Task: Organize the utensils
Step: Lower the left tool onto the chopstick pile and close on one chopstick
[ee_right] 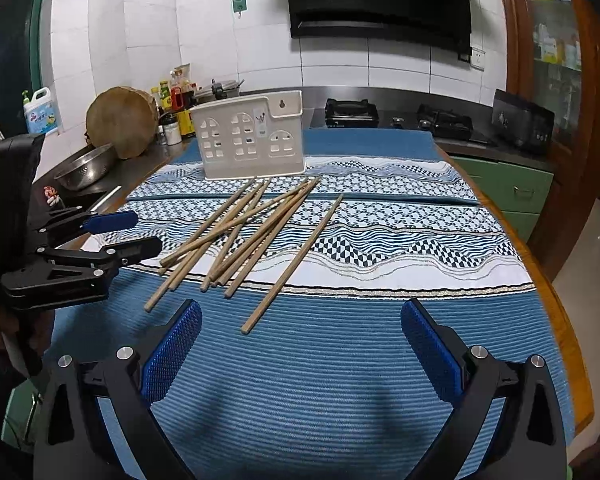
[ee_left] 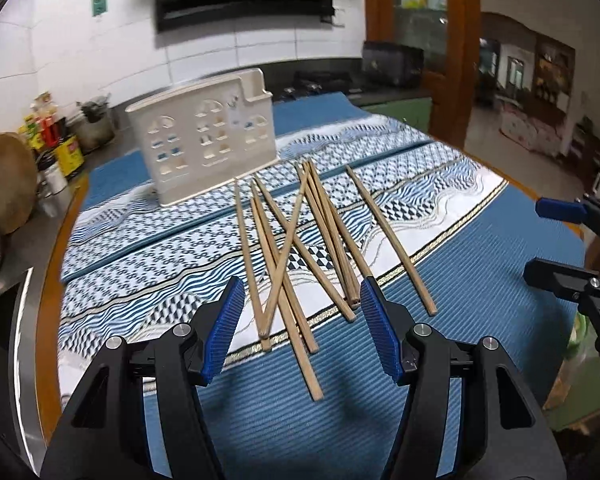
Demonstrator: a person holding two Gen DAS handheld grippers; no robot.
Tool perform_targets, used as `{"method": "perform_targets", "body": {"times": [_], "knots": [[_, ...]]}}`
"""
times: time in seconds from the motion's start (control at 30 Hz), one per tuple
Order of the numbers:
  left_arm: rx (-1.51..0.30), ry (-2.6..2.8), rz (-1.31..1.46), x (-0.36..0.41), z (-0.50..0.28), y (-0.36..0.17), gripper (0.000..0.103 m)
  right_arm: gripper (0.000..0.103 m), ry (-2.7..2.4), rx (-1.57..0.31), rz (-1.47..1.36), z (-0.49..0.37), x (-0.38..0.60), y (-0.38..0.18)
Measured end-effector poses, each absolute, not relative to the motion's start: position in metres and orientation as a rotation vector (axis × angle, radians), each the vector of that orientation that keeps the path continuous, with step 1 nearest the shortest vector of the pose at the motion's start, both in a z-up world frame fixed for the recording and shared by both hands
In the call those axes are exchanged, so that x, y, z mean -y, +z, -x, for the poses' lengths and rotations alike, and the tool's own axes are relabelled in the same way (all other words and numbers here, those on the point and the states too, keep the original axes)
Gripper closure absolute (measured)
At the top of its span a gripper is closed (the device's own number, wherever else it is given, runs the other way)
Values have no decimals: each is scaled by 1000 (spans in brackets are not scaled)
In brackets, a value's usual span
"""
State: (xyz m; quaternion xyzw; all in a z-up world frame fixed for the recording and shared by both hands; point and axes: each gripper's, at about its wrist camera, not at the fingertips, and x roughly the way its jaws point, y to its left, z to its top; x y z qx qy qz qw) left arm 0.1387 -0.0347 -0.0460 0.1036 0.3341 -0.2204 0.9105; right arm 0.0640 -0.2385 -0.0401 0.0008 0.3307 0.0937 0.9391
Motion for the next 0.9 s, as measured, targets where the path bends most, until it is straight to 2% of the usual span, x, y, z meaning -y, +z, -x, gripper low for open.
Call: {"method": "perform_targets", "body": {"times": [0.27, 0.43, 0.47, 0.5, 0.57, 0.67, 0.9], "knots": [[-738, -513, -319, 47, -163, -57, 42, 6, 182, -693, -2, -81, 239, -49], [-728, -521, -276, 44, -172, -64, 43, 6, 185, -693, 5, -89, 238, -53], [-725, -520, -281, 45, -172, -65, 47, 6, 184, -696, 6, -91, 238, -54], [-721, -528, -290, 47, -172, -66, 57, 6, 185, -698, 5, -92, 239, -55], [-714, -538, -297, 48, -173, -69, 61, 6, 187, -702, 0, -95, 239, -57], [-731, -547, -281, 46, -179, -74, 72, 6, 190, -707, -7, -100, 240, -59], [-763, -550, -274, 38, -185, -82, 81, 7, 196, -727, -20, -110, 235, -65]]}}
